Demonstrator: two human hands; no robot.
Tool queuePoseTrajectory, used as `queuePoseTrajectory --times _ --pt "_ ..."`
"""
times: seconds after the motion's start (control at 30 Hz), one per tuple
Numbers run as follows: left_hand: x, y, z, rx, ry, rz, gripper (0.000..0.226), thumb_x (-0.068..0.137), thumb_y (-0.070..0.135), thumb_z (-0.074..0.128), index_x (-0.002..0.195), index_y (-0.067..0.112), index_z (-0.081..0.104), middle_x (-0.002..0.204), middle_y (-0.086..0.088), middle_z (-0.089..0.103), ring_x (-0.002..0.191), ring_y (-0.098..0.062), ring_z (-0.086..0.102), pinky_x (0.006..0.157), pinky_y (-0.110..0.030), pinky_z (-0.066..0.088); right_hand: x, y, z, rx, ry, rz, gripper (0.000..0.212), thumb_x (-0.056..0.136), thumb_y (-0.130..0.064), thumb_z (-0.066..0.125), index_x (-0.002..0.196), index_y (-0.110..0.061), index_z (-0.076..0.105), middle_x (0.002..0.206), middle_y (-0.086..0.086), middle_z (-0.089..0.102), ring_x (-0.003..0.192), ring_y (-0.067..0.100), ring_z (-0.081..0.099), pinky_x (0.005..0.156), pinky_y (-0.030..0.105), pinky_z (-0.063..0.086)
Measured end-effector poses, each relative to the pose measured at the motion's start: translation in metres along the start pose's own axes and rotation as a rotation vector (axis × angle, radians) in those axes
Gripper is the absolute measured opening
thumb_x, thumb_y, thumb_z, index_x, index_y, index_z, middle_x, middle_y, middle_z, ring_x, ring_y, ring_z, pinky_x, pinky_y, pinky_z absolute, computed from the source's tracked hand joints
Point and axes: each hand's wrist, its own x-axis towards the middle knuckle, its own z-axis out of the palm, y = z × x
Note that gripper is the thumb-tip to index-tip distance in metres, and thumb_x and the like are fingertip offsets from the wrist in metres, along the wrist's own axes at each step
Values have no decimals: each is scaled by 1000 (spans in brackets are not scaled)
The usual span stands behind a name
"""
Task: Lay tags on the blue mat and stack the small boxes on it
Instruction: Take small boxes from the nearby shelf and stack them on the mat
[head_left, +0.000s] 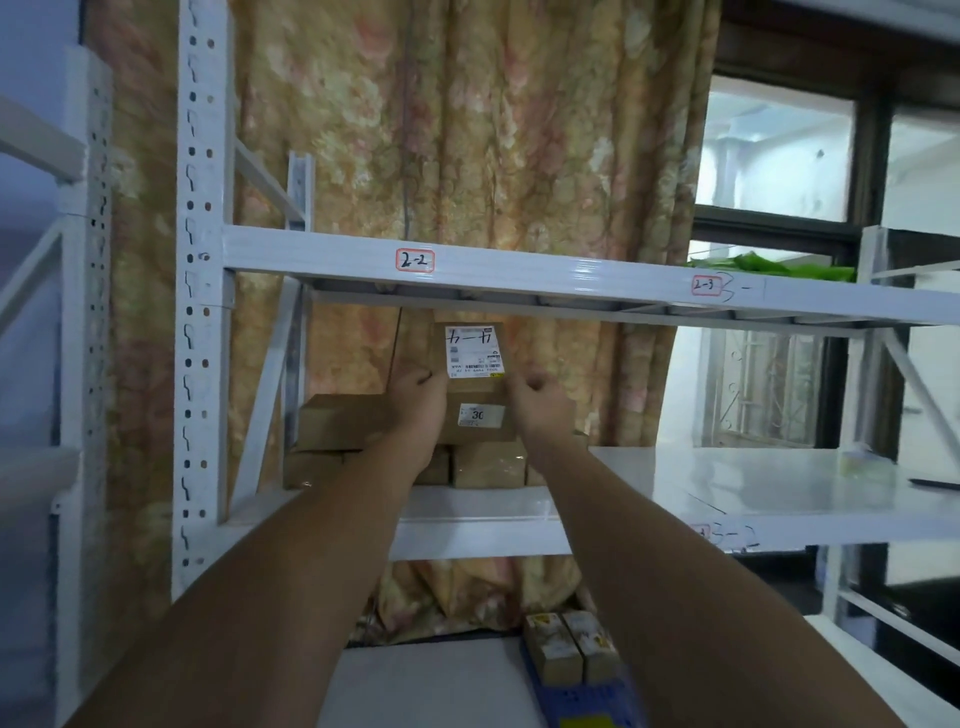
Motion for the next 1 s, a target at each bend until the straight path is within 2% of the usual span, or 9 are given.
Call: queuePoseTrajectory --times 0.1,0.2,0.3,0.4,0.53,0.7,0.8,0.93,1.0 --pt "-27 4 6 4 -29 -6 19 86 29 64 77 13 71 83 -4 74 78 -27 69 72 -38 56 -20 -2 -29 -31 36 -26 19 98 -37 57 102 -19 63 91 -2 68 69 2 56 51 15 40" --pt "-55 4 11 -12 -56 16 21 86 36 69 87 17 77 95 -1 73 87 -25 72 82 -41 61 -45 -2 -57 -56 102 -8 16 96 -39 60 95 -23 62 94 0 69 80 14 63 73 26 54" --pt "-91 2 16 31 -99 -5 18 92 32 68 78 22 73 76 -1 70 77 -27 69 73 -37 58 -72 3 -84 -130 154 15 23 92 -42 62 95 -20 69 95 3 72 92 24 68 87 41 57" --pt "-126 -2 24 48 -135 -63 22 90 32 69 70 24 72 79 -3 75 79 -27 72 77 -45 61 -99 10 -117 -201 160 79 24 93 -40 62 100 -19 70 94 3 70 89 24 66 84 37 55" --pt "-165 -6 44 87 -198 -121 24 86 25 71 75 4 76 83 -15 76 86 -35 73 80 -49 59 -129 20 -167 -236 184 150 20 90 -33 62 99 -16 69 94 5 70 89 27 66 81 39 56" --pt "-214 -7 78 140 -266 -155 16 88 22 69 77 13 75 82 -6 73 77 -24 68 74 -36 57 -147 31 -234 -265 163 249 30 72 -39 66 81 -11 69 81 9 74 79 30 72 77 49 62" --pt "-234 -11 102 212 -309 -155 17 89 21 66 83 8 75 83 -7 72 76 -23 67 63 -30 50 -151 44 -275 -250 97 333 36 65 -39 71 78 -5 69 78 14 75 74 33 74 65 39 59" --pt "-257 -19 139 295 -383 -160 15 86 18 65 83 6 73 80 -9 72 74 -25 68 61 -34 53 -147 67 -319 -154 90 461 55 70 -42 78 103 1 68 89 16 73 70 30 71 59 33 55" --pt "-268 -22 158 326 -406 -154 15 85 18 66 85 5 74 82 -10 73 73 -24 68 58 -31 50 -142 79 -336 -128 71 533 65 74 -47 78 119 -4 61 108 13 71 87 28 72 65 37 56"
